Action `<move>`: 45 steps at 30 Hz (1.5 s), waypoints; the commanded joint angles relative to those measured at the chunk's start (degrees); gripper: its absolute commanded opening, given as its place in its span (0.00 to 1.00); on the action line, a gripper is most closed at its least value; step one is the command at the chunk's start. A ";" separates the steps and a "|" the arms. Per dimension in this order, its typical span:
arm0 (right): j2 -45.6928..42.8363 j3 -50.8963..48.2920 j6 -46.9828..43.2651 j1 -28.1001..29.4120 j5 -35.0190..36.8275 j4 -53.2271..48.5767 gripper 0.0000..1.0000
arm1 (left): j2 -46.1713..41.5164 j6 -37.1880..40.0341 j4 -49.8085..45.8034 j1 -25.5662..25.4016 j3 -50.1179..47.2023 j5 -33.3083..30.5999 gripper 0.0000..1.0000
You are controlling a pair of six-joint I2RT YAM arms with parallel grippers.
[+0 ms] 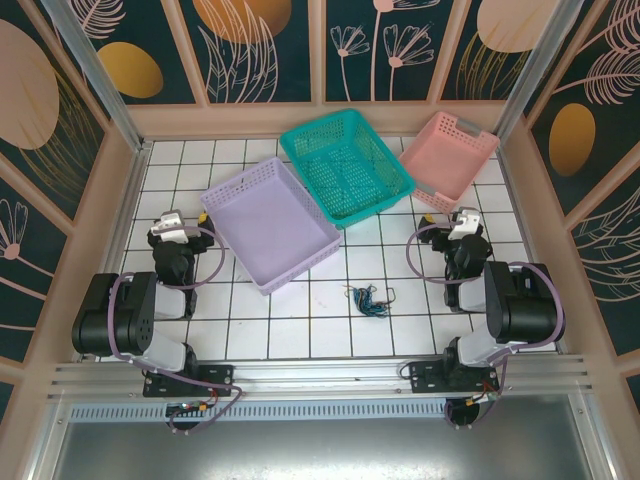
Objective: Untangle the cables
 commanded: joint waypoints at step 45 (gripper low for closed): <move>-31.11 24.53 129.54 46.97 -2.74 -107.54 0.77 | -17.92 -49.01 -84.87 -56.12 37.74 12.01 0.69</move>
